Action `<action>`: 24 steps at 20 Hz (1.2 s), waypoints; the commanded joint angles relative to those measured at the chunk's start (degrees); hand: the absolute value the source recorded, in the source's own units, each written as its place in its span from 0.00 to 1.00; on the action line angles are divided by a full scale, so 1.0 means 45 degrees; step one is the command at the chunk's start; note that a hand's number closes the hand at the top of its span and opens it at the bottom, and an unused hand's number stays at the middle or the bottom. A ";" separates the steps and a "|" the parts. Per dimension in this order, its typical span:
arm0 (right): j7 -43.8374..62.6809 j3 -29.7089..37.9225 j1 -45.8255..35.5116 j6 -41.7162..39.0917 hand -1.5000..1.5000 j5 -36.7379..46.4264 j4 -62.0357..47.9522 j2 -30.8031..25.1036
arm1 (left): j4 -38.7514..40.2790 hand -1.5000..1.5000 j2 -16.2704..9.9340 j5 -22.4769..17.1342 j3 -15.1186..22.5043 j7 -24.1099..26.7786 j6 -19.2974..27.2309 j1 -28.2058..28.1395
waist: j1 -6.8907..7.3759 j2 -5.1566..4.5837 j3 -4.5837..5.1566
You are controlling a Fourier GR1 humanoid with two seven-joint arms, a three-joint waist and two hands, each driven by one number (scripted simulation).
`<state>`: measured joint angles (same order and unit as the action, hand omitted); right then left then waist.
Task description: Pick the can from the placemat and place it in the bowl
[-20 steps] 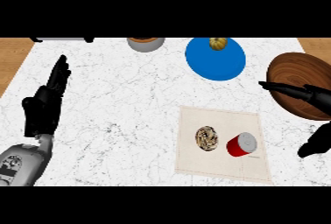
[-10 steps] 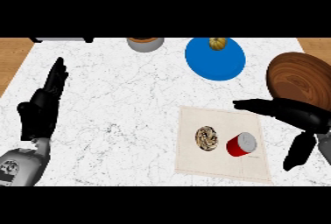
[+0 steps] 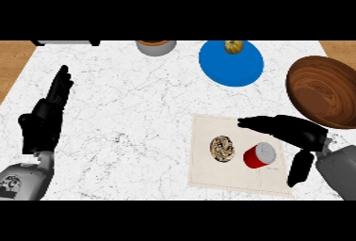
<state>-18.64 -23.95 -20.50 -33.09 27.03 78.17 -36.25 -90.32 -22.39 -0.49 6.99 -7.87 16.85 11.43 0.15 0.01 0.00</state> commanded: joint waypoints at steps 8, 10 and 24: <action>-0.0443 0.0334 -0.0246 0.0378 0.00 0.2350 -0.1875 0.2534 | 0.0411 0.50 0.0655 0.0883 -0.0908 -0.0255 -0.0675 0.0538 | 0.0008 -0.0009 -0.0002; -0.1360 0.0209 0.0073 0.1084 0.00 0.3198 -0.2620 0.2424 | 0.0533 0.50 0.1052 0.1003 -0.0886 -0.0085 -0.0664 0.0725 | 0.0001 -0.0013 -0.0004; -0.4040 0.1083 0.0063 0.2065 1.00 0.4909 -0.3393 0.2735 | 0.0162 0.50 0.1318 0.1354 -0.1664 -0.0209 -0.1718 0.0287 | -0.0014 -0.0002 -0.0001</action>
<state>-34.78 -20.53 -20.62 -23.17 47.71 63.83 -24.36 -90.30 -16.18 5.72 1.32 -8.92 11.12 12.39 0.12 0.40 0.36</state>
